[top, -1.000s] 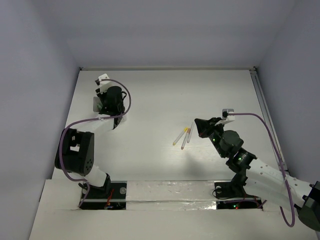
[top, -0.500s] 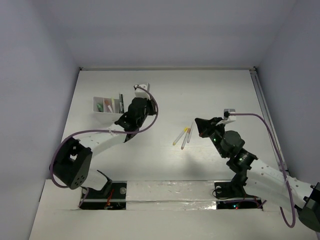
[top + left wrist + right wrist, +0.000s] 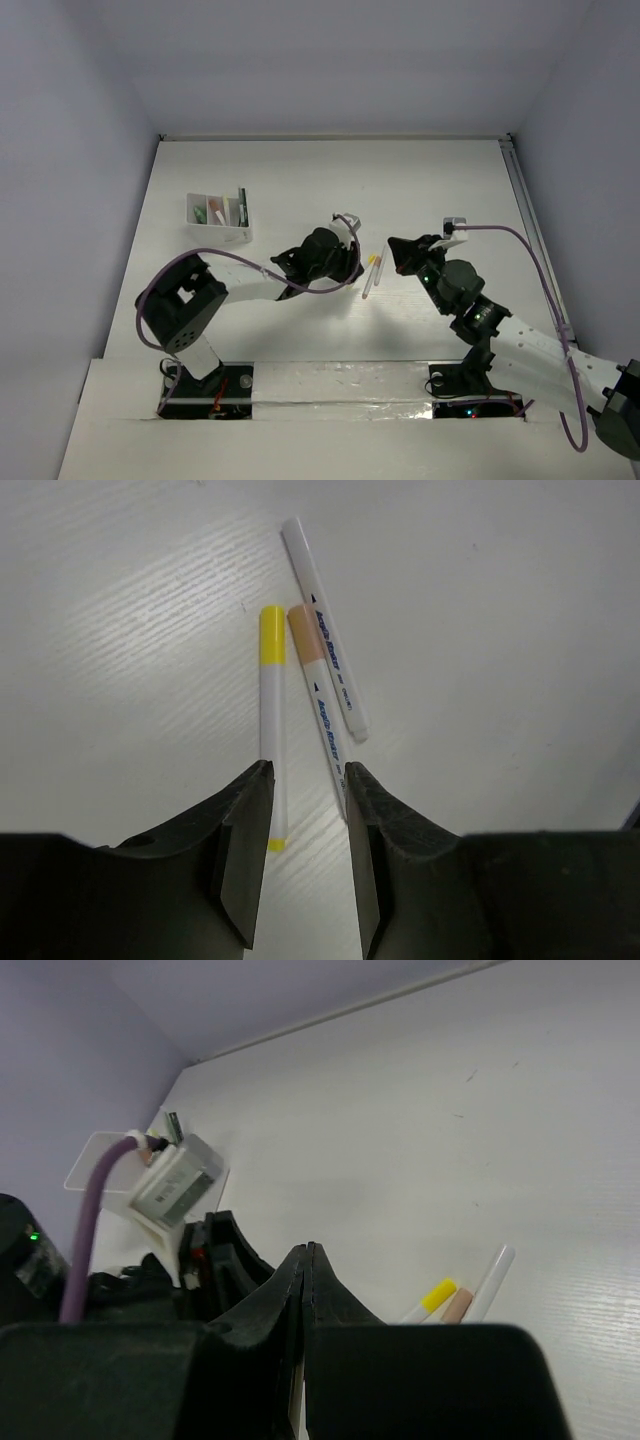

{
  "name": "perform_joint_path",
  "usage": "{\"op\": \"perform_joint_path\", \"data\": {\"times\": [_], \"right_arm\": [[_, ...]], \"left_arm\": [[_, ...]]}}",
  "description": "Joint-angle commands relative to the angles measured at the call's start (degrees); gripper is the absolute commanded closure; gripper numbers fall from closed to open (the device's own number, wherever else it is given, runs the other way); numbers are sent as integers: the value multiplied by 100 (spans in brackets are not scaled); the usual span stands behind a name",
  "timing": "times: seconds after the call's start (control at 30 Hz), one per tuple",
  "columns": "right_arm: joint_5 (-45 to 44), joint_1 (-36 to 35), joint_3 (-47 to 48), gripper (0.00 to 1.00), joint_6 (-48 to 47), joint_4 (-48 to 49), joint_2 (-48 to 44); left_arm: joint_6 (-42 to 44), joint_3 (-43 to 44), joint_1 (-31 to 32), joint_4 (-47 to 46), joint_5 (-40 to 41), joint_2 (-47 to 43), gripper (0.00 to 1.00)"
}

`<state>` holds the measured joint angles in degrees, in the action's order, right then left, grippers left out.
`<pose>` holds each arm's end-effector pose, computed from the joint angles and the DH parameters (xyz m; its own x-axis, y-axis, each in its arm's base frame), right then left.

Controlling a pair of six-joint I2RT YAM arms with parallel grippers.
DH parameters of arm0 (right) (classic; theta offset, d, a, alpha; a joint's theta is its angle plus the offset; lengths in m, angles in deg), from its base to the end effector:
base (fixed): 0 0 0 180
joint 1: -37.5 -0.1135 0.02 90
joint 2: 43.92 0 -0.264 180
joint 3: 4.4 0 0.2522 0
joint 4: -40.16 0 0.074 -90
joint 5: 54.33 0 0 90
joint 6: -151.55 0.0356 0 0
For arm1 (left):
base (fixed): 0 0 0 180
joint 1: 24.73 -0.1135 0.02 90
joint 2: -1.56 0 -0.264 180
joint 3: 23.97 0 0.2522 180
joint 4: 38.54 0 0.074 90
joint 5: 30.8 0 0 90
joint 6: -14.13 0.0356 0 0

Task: Sort the stationery into containers
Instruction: Pick up the pen from the center of the board.

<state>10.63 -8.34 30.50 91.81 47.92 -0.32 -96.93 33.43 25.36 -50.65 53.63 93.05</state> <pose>0.1392 0.1218 0.2557 -0.1888 0.4609 -0.8671 -0.3010 0.8133 0.4979 0.2137 -0.2609 0.1951 -0.5192 0.0633 -0.8523 0.6800 0.6346 -0.3671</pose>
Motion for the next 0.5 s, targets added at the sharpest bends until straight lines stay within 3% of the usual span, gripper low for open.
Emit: {"op": "perform_joint_path", "data": {"times": [0.0, 0.47], "right_arm": [[-80, -39, 153, 97, 15, 292, 44], [-72, -39, 144, 97, 15, 300, 26]], "left_arm": [[128, 426, 106, 55, -24, 220, 69], [480, 1155, 344, 671, 504, 1248, 69]]}}
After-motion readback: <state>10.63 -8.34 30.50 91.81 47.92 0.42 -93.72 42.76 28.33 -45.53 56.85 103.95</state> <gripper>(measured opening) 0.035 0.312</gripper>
